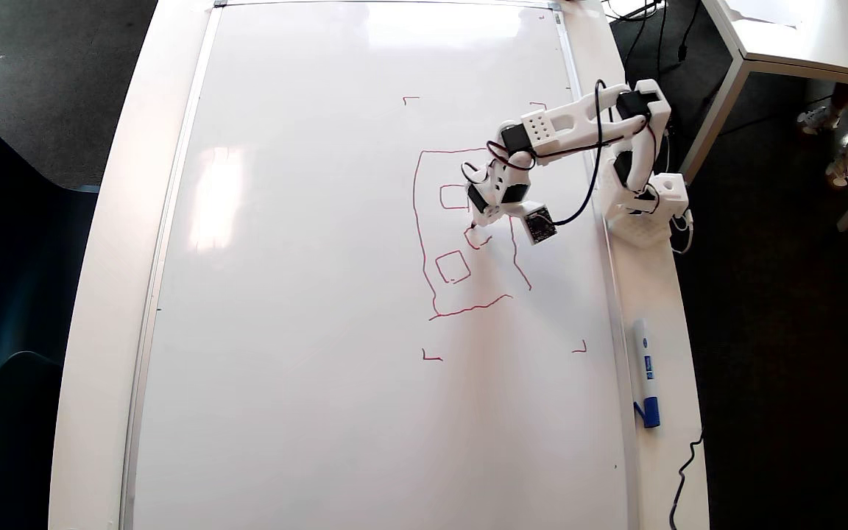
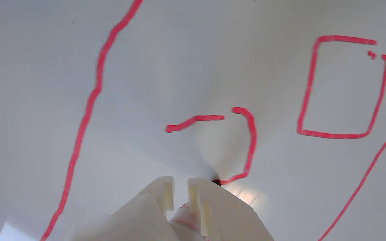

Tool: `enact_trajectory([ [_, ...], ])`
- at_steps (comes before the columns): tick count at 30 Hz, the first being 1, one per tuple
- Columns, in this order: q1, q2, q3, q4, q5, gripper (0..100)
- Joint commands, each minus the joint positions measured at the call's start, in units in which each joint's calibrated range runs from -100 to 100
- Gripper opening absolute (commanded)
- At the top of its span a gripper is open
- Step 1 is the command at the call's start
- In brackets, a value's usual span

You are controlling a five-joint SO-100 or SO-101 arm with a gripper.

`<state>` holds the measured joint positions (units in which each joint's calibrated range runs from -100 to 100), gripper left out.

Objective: Draw on a whiteboard a robot head using a pen attached to the gripper

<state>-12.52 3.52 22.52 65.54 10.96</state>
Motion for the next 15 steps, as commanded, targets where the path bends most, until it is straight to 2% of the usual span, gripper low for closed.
enact_trajectory([
  [1,0.5,-3.3,3.9,0.3,0.5,1],
  [15,-1.4,-9.7,11.1,0.2,0.2,1],
])
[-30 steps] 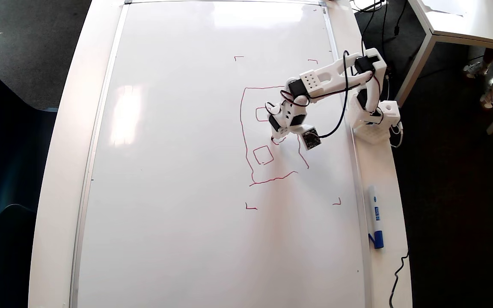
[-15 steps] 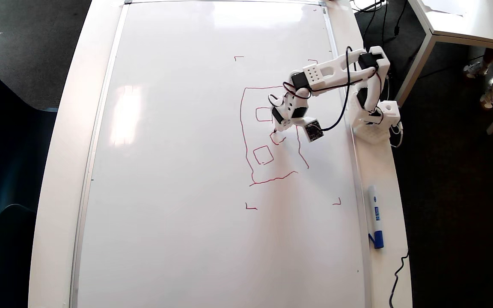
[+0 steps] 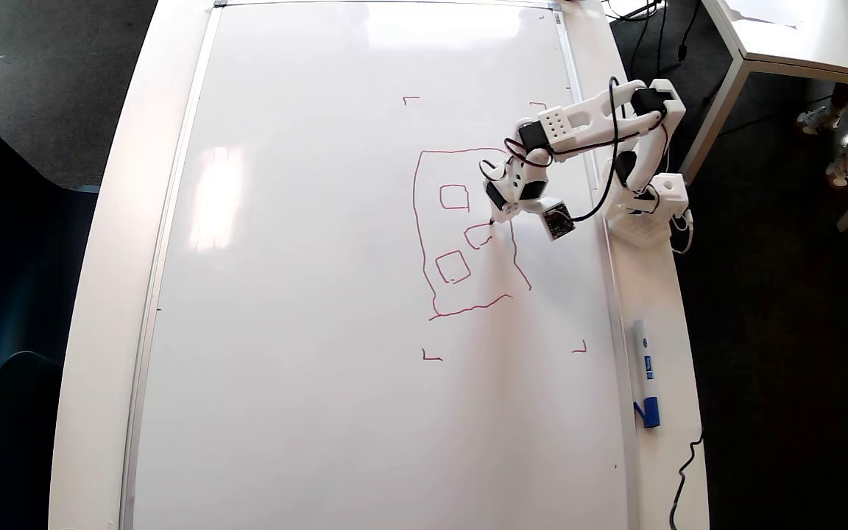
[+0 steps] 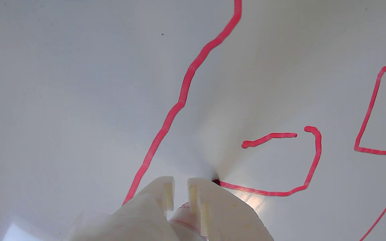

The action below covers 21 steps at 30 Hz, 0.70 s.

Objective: Draw on a whiteboard a robot head using a pen attached to the gripper

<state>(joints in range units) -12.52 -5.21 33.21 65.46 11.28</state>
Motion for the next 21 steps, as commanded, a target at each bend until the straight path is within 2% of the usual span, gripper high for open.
enact_trajectory([
  [1,-1.9,-1.0,0.4,0.1,-0.2,1],
  [21,-6.5,-0.5,-0.5,-2.6,-1.3,1],
])
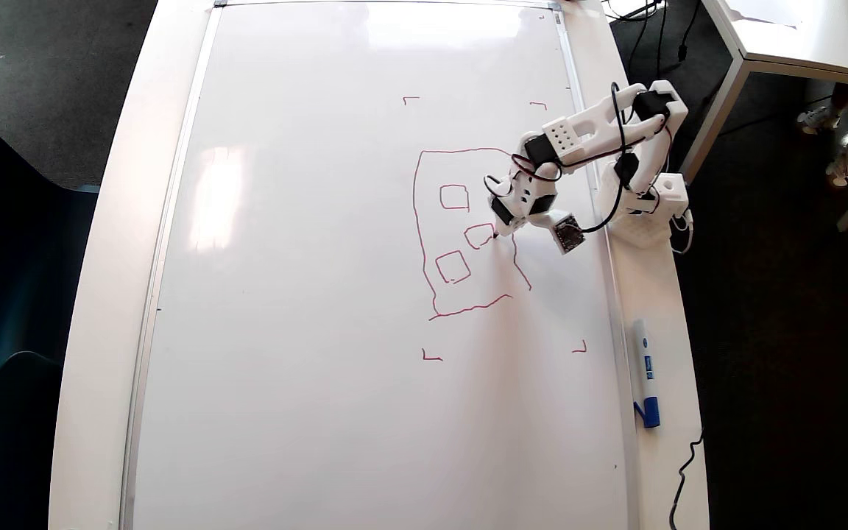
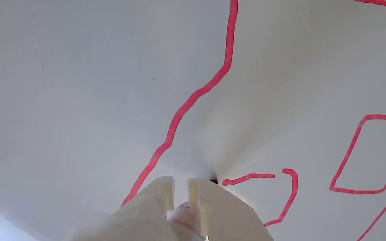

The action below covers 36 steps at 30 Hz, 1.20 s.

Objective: Draw on a whiteboard a robot head using a pen attached to the gripper

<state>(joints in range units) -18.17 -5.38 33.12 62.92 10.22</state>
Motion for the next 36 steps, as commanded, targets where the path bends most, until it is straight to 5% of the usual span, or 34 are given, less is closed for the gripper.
enact_trajectory([
  [1,-0.8,-0.4,-0.4,0.0,-0.2,1],
  [22,6.5,-1.5,-28.1,19.6,1.7,1],
  [36,6.6,26.0,-60.3,19.7,2.2,1],
])
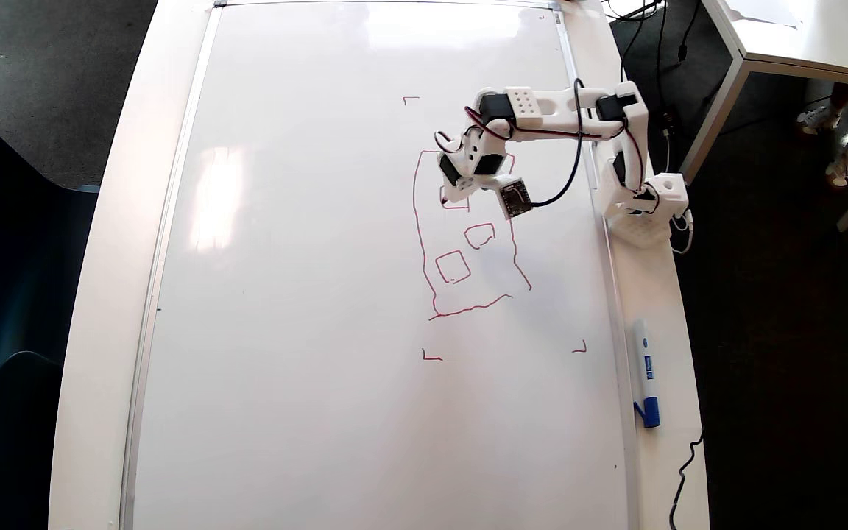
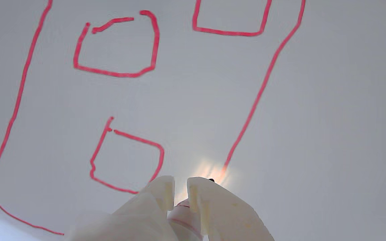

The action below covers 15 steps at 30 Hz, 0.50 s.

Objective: Draw on a whiteboard a robot head using a pen attached to the gripper

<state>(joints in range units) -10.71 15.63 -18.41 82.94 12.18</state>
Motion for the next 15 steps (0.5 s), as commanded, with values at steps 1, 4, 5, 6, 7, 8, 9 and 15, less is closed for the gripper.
enact_trajectory([
  [1,-1.1,6.6,-10.3,-0.3,0.2,1],
  [4,-1.5,11.5,-15.2,-0.4,0.3,1],
  [5,-1.5,12.5,-16.4,-0.5,0.2,1],
  [6,-1.5,13.5,-17.6,-0.5,0.2,1],
  [7,-1.6,14.4,-18.6,-0.5,0.2,1],
  [8,-1.9,16.0,-20.4,-0.4,0.3,1],
  [9,-1.9,16.6,-21.0,-0.3,0.3,1],
  [15,-3.0,18.4,-21.6,-0.7,0.1,1],
])
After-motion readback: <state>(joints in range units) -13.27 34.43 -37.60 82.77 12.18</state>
